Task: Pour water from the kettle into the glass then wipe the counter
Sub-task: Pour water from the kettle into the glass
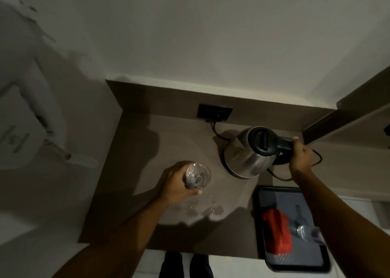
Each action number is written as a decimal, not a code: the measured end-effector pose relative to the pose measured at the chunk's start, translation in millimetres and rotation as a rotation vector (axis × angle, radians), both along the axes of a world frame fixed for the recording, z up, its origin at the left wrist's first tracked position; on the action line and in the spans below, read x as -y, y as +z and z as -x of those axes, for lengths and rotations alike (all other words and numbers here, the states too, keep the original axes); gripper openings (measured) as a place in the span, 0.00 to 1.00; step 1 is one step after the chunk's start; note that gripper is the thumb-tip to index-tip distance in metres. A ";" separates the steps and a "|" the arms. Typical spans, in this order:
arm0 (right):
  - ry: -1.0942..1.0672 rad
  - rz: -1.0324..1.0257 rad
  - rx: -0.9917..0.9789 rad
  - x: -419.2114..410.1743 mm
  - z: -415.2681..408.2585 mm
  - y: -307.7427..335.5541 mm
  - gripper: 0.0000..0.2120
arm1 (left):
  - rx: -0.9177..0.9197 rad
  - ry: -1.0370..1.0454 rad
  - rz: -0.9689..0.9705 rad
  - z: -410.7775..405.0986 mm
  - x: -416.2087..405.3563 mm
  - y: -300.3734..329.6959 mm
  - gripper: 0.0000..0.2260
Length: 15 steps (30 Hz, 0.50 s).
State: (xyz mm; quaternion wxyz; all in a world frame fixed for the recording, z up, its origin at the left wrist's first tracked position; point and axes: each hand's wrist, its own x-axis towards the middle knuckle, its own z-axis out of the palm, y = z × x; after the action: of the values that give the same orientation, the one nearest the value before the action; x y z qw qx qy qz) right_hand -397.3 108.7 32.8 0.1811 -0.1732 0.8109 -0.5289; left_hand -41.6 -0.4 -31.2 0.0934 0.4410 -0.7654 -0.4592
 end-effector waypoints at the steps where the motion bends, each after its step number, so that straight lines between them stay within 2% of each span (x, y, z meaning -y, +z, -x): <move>1: 0.019 -0.008 -0.011 0.3 0.4 1.8 0.19 | -0.008 -0.003 -0.009 0.5 0.0 0.7 0.41; 4: 0.090 -0.030 -0.049 0.2 -2.3 6.2 0.19 | 0.035 -0.012 0.033 1.4 1.6 5.9 0.41; 10: 0.085 -0.006 -0.152 8.9 -23.8 23.0 0.19 | 0.078 -0.037 0.047 -0.8 4.6 17.4 0.42; 15: 0.268 0.001 -0.331 13.0 -40.9 51.1 0.17 | 0.089 -0.053 0.018 -0.6 6.7 21.4 0.41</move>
State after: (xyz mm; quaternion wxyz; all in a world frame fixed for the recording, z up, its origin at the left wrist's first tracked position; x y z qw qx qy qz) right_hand -356.4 95.7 83.9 0.1139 -0.3639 0.7992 -0.4647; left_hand -41.0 -7.1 -9.9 0.0511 0.4400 -0.7843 -0.4344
